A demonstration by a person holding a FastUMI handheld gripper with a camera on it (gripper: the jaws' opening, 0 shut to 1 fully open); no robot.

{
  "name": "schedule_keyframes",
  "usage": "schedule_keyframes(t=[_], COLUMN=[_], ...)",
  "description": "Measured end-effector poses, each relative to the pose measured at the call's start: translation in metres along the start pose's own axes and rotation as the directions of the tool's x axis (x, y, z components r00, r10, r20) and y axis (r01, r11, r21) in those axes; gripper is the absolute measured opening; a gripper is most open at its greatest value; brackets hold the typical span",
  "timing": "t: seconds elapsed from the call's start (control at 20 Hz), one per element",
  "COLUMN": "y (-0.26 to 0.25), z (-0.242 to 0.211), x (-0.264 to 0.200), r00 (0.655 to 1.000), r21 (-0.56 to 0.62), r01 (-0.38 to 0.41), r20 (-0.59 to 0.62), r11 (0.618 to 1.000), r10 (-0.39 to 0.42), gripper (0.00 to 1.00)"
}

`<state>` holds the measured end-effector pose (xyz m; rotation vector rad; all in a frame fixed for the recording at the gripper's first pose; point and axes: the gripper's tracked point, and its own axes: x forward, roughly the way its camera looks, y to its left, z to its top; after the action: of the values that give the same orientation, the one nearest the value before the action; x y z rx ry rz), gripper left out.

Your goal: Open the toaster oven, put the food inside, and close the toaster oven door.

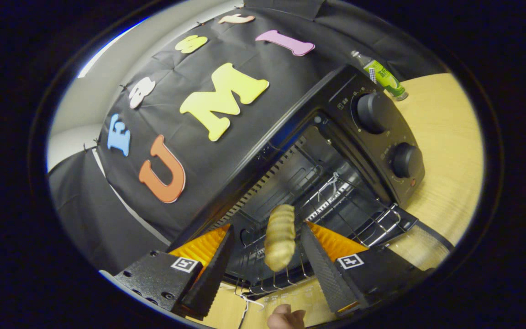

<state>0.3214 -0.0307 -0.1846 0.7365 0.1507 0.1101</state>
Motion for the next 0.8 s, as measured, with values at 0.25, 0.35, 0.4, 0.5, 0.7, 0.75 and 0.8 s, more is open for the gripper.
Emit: schedule_keyframes(t=[0.25, 0.35, 0.4, 0.5, 0.7, 0.75, 0.8], y=[-0.005, -0.01, -0.013, -0.02, -0.028, -0.032, -0.036], z=[-0.008, -0.014, -0.015, -0.022, -0.042, -0.05, -0.056], x=[-0.041, -0.06, -0.068, -0.084, -0.112, -0.119, -0.125], r00=[0.997, 0.993, 0.99, 0.98, 0.956, 0.943, 0.935], r21=[-0.142, -0.231, -0.277, -0.352, -0.403, -0.423, -0.441], r01=[0.065, 0.096, 0.112, 0.139, 0.159, 0.171, 0.178], r20=[-0.025, -0.048, -0.054, -0.084, -0.164, -0.19, -0.203], r11=[0.988, 0.968, 0.954, 0.926, 0.901, 0.89, 0.88], r10=[-0.07, -0.11, -0.132, -0.179, -0.242, -0.272, -0.291], gripper=[0.96, 0.96, 0.97, 0.99, 1.0, 1.0, 1.0])
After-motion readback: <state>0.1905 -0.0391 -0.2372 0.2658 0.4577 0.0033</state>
